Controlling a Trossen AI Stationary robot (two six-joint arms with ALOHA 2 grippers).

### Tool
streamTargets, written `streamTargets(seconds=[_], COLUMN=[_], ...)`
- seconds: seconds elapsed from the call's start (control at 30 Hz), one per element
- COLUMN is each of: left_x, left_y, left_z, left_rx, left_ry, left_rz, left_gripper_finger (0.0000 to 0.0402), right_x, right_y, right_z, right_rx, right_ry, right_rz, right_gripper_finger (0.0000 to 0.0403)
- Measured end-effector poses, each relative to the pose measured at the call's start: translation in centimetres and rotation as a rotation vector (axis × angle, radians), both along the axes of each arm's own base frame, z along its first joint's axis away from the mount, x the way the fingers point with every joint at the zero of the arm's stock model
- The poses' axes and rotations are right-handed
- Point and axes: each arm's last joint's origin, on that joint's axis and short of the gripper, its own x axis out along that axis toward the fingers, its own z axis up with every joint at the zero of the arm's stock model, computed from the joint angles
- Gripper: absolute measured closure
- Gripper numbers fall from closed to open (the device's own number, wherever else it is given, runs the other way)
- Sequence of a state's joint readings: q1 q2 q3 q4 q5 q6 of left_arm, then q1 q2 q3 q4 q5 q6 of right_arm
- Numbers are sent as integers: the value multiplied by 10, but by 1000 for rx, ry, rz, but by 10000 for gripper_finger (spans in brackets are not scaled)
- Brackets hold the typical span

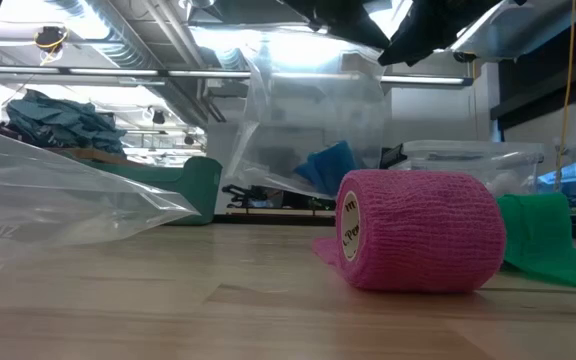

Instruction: Roll bandage

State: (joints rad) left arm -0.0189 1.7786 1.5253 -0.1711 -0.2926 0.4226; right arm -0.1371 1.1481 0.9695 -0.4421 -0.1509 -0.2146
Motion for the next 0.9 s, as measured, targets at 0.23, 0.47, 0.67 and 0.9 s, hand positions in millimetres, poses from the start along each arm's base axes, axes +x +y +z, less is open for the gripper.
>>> streamTargets(seconds=[0.23, 0.47, 0.67, 0.9], left_x=[0, -2, -3, -8], left_y=[0, 0, -4, -7], left_z=[0, -3, -4, 1], left_rx=[1, 15, 38, 57], left_ry=[5, 41, 61, 69], left_rz=[1, 30, 44, 48], left_gripper_finger=[389, 385, 393, 397], right_x=[0, 0, 0, 1], right_y=[0, 0, 0, 0], right_z=[0, 0, 0, 1], right_rx=[0, -1, -1, -2], right_ry=[3, -1, -1, -9], right_rz=[0, -1, -1, -1], right_gripper_finger=[402, 402, 402, 402])
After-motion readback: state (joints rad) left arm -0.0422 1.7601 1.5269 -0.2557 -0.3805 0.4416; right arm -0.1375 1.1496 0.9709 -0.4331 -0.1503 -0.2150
